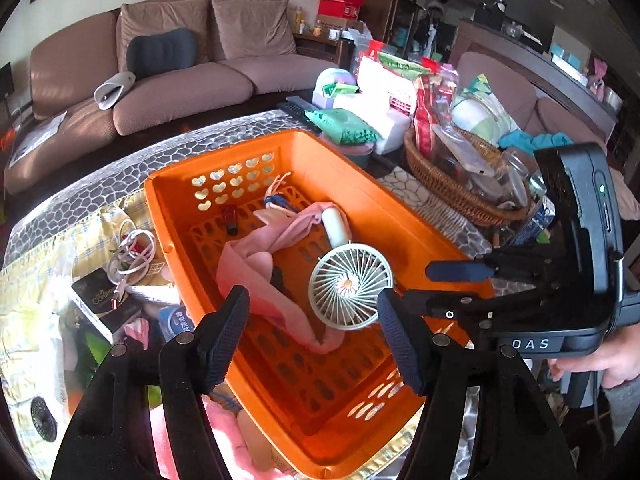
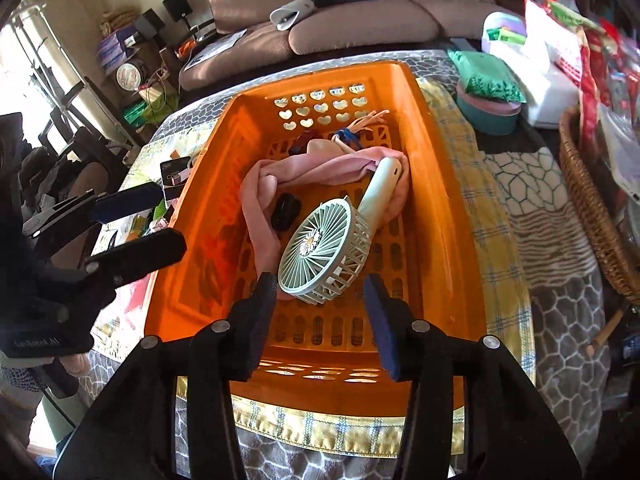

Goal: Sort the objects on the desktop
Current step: 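Lower the fan into the basket and open the left gripper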

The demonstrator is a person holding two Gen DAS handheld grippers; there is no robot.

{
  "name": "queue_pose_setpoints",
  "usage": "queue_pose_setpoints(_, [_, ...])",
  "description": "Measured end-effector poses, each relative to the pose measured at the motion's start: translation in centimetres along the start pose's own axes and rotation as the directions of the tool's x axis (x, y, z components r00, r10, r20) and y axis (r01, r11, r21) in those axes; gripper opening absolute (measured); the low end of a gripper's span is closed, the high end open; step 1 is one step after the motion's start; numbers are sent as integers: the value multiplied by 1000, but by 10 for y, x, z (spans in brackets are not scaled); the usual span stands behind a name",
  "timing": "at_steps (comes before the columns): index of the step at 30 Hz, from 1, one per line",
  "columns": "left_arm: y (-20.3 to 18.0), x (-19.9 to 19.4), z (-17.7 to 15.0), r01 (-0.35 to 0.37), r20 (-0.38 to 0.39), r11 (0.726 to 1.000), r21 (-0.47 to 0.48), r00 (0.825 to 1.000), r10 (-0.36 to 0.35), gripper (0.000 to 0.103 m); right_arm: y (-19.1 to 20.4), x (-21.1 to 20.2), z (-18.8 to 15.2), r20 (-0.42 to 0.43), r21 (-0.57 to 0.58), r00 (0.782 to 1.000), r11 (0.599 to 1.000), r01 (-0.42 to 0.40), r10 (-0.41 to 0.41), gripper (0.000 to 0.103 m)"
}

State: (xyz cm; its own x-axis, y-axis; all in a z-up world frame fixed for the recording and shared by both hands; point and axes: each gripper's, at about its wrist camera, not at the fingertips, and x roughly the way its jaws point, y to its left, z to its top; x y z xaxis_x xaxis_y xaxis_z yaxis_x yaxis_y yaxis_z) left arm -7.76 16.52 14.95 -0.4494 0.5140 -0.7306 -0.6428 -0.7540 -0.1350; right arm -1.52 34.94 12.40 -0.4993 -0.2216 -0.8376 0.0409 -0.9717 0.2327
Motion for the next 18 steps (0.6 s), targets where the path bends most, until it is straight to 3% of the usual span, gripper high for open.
queue_pose_setpoints(2, [0,-2,-5,-16,-5,1000,2,1000,16,74,7,-1,-2,-7,-22,999,999,40,-41,63])
queue_pose_setpoints(3, [0,-2,-8,-29,-6,1000,3,1000,29,82,10,-3,-3,-5,-37,998,997,64,-64,68])
queue_pose_setpoints(8, [3,-10,-26,-53,0,999,-8,999,53,96,24,-11,-8,26,-74,990,988,137,-136,95])
queue_pose_setpoints(11, [6,-16,-34,-42,1,999,-31,999,42,103,29,-16,-10,54,-81,988,986,149,-145,103])
queue_pose_setpoints(18, [16,-34,-48,-46,6,998,-51,999,46,103,46,-19,-15,64,-105,988,983,150,-143,103])
